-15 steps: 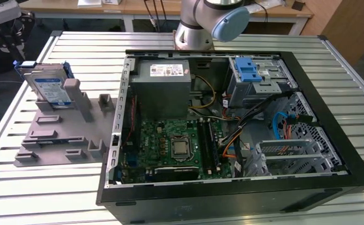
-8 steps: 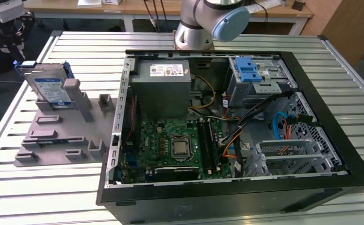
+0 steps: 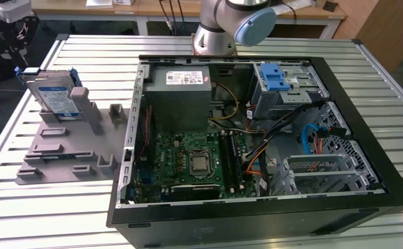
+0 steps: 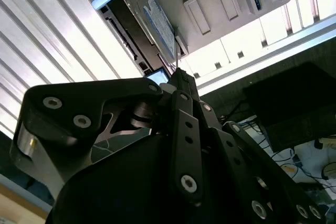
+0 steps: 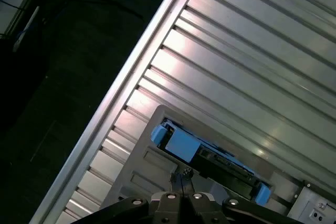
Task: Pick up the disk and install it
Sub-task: 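Pick up the disk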
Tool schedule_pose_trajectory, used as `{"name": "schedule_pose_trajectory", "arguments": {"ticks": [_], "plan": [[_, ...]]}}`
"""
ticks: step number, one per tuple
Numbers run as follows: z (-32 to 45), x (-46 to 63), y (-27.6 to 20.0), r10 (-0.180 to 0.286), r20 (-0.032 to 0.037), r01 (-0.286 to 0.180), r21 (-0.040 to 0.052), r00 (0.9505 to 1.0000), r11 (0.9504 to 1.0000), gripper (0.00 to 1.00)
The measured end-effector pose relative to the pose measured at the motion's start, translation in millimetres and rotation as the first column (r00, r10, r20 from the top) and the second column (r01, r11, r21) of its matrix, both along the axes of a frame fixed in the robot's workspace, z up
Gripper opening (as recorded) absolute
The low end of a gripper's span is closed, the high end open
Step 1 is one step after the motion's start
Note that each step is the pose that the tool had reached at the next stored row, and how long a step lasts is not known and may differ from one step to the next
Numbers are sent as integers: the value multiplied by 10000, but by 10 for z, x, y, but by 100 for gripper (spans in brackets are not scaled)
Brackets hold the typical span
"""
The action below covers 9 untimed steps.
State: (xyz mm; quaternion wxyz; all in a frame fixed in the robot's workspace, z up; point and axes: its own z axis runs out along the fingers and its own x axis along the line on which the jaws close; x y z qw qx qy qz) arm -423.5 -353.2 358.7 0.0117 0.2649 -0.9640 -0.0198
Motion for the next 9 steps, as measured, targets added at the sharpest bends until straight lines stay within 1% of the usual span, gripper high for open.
{"name": "schedule_pose_trajectory", "arguments": {"ticks": [2, 5, 9], "plan": [[-1, 0, 0, 264, 1, -264, 1, 9997, 9997, 11], [-3, 0, 0, 682, 1, -682, 7, 9977, 9977, 11], [-5, 0, 0, 1232, 5, -1232, 21, 9924, 9924, 11]]}}
